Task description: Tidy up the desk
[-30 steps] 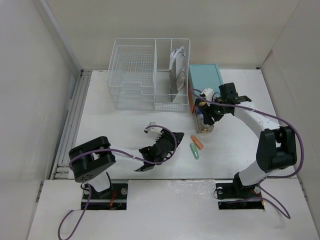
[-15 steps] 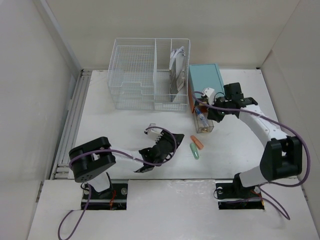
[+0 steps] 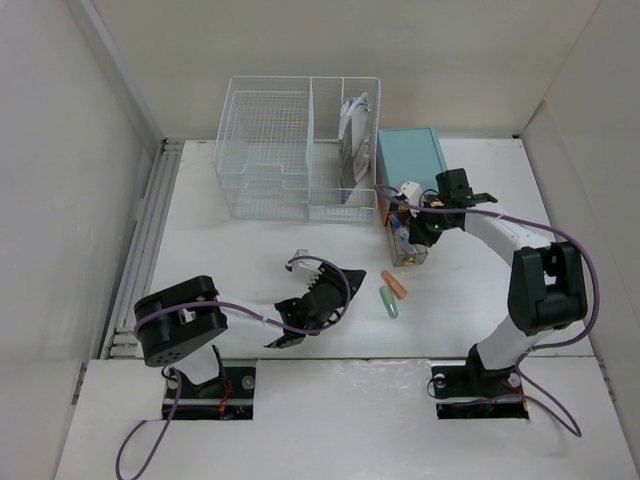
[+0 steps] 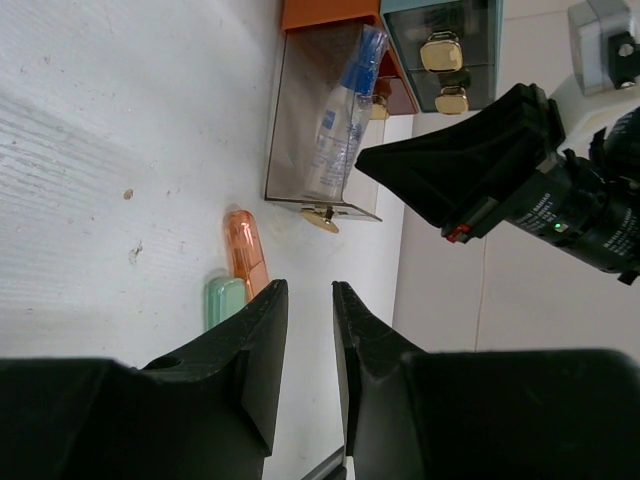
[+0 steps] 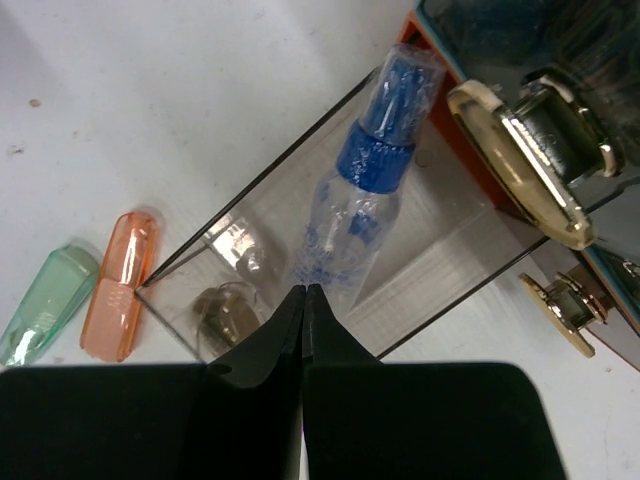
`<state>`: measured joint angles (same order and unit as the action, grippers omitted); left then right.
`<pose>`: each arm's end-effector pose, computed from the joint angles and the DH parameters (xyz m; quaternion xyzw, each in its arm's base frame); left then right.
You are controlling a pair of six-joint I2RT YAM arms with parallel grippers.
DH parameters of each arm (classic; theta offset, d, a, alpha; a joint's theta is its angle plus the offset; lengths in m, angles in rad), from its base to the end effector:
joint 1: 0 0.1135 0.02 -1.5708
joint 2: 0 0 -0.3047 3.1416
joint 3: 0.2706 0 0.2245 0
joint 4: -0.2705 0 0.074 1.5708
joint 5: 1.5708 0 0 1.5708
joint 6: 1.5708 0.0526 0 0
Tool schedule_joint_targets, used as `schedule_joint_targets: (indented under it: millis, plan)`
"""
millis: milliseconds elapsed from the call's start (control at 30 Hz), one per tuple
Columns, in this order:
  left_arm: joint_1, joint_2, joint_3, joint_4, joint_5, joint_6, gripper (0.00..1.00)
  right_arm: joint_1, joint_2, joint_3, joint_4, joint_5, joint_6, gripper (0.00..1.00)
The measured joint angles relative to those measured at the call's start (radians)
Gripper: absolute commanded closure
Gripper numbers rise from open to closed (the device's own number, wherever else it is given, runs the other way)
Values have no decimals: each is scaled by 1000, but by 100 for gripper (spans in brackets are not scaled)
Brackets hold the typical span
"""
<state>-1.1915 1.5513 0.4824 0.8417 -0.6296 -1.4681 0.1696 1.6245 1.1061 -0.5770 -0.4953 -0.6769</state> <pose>0.1340 -0.2526 0.2311 -0.2935 0.7105 -0.5169 0.3766 0.3004 0.0768 0.2558 -0.4396 0.8354 0.1733 0.2808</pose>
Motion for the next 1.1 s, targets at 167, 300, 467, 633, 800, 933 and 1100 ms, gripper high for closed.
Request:
schedule_joint_targets:
  millis: [167,300,467,633,800,933,1100]
  plan:
    - [0,-4,-2,0,-1,-5,78,0,22,0,33,25,17,100]
    - [0,-4,-7,0,-1,-8,78,-5,29,-2,51,45,22,100]
    - [0,-4,-8,0,-1,-8,78,-5,31,-10,55,43,19,100]
    - [0,-4,-10,3,-1,-8,78,-5,-48,-13,22,-5,-22,100]
    - [0,-4,-10,9,3,6,78,-6,-225,-16,-49,-106,-161,100]
    - [2,5,9,13,51,86,63,-6,-183,38,-278,-172,-439,100]
    - [11,100,190,-81,179,219,54,-11,-29,-9,-404,-128,-616,100]
